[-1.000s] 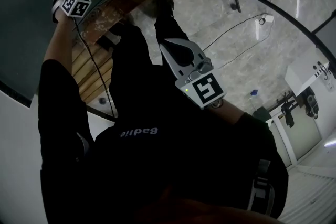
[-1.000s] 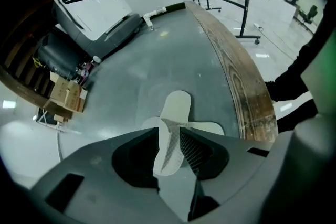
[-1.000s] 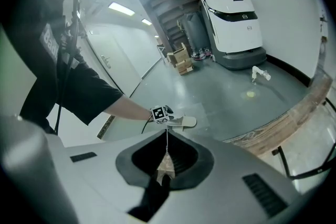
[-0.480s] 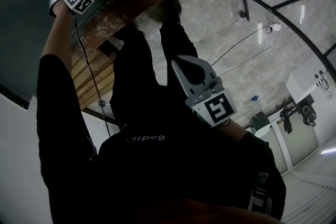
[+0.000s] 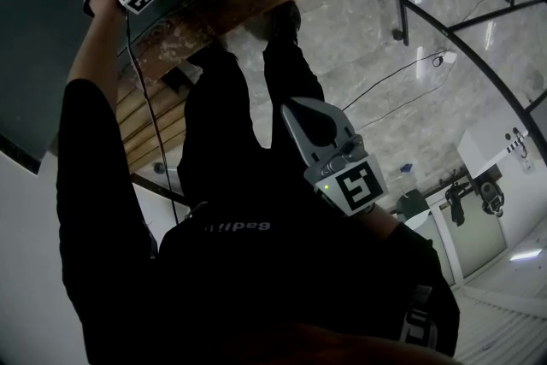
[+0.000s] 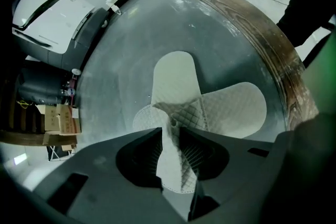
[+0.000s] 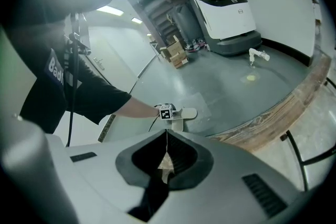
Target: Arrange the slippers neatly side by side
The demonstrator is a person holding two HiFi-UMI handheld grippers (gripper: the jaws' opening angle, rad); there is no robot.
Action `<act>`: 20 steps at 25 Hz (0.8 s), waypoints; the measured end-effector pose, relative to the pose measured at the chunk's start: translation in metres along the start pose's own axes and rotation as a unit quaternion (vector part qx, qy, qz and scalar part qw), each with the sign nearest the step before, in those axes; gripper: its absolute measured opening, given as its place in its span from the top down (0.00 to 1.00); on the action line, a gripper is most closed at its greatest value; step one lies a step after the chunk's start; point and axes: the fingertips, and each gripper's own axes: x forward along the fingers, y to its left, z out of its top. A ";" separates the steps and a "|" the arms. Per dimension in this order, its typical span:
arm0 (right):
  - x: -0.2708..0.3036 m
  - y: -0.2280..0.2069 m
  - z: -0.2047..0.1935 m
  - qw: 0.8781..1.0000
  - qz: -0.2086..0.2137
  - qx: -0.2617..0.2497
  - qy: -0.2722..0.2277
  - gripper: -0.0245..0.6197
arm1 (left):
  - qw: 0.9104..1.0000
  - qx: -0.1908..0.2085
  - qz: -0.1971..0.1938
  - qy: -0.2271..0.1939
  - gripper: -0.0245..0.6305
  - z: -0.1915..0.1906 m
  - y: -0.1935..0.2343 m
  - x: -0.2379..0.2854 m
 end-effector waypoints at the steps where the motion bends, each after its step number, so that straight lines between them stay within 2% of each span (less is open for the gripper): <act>1: 0.004 0.003 0.002 1.000 0.006 -0.011 0.000 0.96 | 1.000 0.013 0.006 -0.002 0.82 0.001 0.000 0.000; 5: 0.041 0.014 0.022 0.997 0.030 -0.070 -0.003 0.96 | 0.998 0.045 0.030 -0.011 0.93 0.003 0.003 -0.002; 14: 0.143 0.033 0.077 0.986 0.052 -0.156 -0.037 0.96 | 0.997 0.055 0.046 -0.032 0.95 0.000 0.009 -0.008; 20: 0.178 0.049 0.094 0.982 0.057 -0.169 -0.060 0.96 | 0.996 0.055 0.054 -0.052 0.95 -0.002 0.010 -0.021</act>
